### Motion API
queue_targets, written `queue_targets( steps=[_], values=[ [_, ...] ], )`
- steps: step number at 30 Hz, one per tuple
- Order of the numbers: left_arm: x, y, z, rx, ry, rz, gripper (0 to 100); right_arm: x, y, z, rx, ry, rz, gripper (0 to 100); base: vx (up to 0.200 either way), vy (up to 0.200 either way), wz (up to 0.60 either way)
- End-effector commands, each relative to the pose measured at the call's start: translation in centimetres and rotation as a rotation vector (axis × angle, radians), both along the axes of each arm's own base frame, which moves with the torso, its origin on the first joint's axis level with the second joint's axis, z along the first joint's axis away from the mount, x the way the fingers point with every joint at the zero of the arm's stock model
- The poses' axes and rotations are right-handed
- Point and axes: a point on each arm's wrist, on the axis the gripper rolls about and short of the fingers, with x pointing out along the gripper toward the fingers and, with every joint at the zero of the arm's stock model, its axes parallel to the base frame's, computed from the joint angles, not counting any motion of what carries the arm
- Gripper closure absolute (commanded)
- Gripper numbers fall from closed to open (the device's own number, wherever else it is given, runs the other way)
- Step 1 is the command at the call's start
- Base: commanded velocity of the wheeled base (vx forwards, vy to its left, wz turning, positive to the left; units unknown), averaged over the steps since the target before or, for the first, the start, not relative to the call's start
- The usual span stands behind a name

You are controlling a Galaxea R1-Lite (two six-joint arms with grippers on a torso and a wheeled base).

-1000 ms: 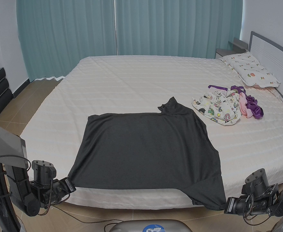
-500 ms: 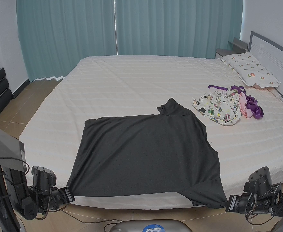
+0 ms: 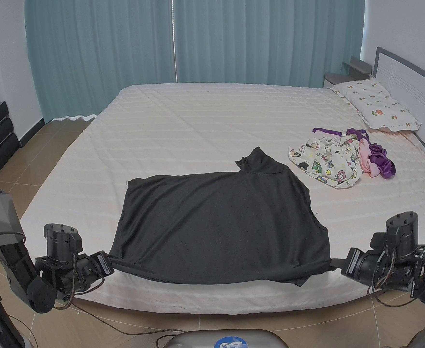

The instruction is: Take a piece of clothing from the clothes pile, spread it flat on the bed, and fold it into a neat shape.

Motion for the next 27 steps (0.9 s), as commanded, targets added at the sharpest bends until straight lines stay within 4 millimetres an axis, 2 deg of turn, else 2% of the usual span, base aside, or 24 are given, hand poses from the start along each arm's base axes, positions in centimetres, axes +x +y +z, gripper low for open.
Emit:
queue_targets(
  steps=[1,5,9,11,15,21,27],
  values=[
    [2.3,0.3,2.9,-0.032,-0.074,0.034,100,2.6,-0.6,1.4,0.021,-0.067,-0.055,100,0.000,0.000,0.00],
    [4.3,0.6,3.5,-0.107,0.009,0.098,100,3.8,-0.8,2.4,0.028,-0.118,-0.064,100,0.000,0.000,0.00],
    [5.0,1.4,4.1,-0.162,0.059,0.096,100,4.2,-0.7,3.0,0.036,-0.141,-0.064,100,0.000,0.000,0.00],
    [5.5,1.8,5.1,-0.260,0.073,0.118,100,4.4,-0.7,3.2,0.039,-0.151,-0.065,100,0.000,0.000,0.00],
    [6.1,2.2,6.1,-0.299,0.083,0.137,100,4.6,-0.6,3.3,0.038,-0.156,-0.062,100,0.000,0.000,0.00],
    [6.8,2.1,6.1,-0.302,0.098,0.140,100,5.6,-0.7,4.4,0.047,-0.187,-0.076,100,0.000,0.000,0.00],
    [8.6,2.0,5.3,-0.305,0.106,0.147,100,7.0,-1.0,3.9,0.038,-0.164,-0.100,100,0.000,0.000,0.00]
  ],
)
